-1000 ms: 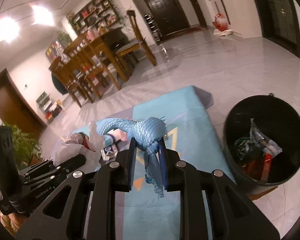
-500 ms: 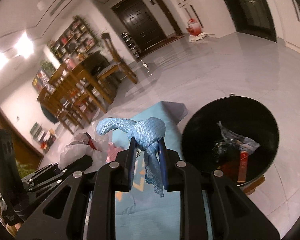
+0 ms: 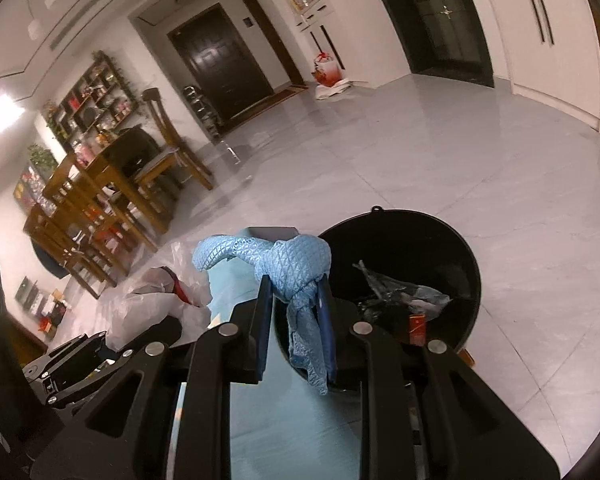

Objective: Collect trash
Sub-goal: 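Carry the cloth and grey bag over the black bin and release both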

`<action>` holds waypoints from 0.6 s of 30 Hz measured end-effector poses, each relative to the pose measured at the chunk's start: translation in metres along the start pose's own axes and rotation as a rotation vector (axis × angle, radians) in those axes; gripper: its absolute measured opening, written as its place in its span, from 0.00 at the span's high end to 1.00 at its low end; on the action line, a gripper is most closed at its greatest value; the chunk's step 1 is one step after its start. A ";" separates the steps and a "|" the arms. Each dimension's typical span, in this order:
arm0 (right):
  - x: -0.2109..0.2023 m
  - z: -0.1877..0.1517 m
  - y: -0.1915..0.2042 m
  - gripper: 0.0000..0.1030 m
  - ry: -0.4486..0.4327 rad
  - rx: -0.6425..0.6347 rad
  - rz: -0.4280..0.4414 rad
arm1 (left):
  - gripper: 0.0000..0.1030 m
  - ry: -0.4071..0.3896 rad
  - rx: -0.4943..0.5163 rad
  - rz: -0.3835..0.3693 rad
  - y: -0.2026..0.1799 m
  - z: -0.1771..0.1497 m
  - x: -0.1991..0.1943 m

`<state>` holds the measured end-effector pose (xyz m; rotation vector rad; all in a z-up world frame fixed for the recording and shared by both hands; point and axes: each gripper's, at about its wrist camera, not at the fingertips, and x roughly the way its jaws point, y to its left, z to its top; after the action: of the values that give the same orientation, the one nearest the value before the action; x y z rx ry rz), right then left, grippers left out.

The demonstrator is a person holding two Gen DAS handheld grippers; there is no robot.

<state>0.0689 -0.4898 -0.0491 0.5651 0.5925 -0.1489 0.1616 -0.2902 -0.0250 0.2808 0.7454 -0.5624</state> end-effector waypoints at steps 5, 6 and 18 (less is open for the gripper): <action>0.007 0.004 -0.018 0.78 0.028 0.079 -0.020 | 0.74 0.013 0.032 -0.013 -0.011 0.007 0.019; 0.009 0.005 -0.022 0.78 0.033 0.097 -0.022 | 0.74 0.017 0.032 -0.018 -0.011 0.008 0.021; 0.023 0.013 -0.062 0.78 0.092 0.247 -0.062 | 0.70 0.092 -0.002 -0.100 -0.019 0.016 0.064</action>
<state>0.0760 -0.5481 -0.0822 0.7967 0.6857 -0.2577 0.1977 -0.3369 -0.0595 0.2702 0.8524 -0.6464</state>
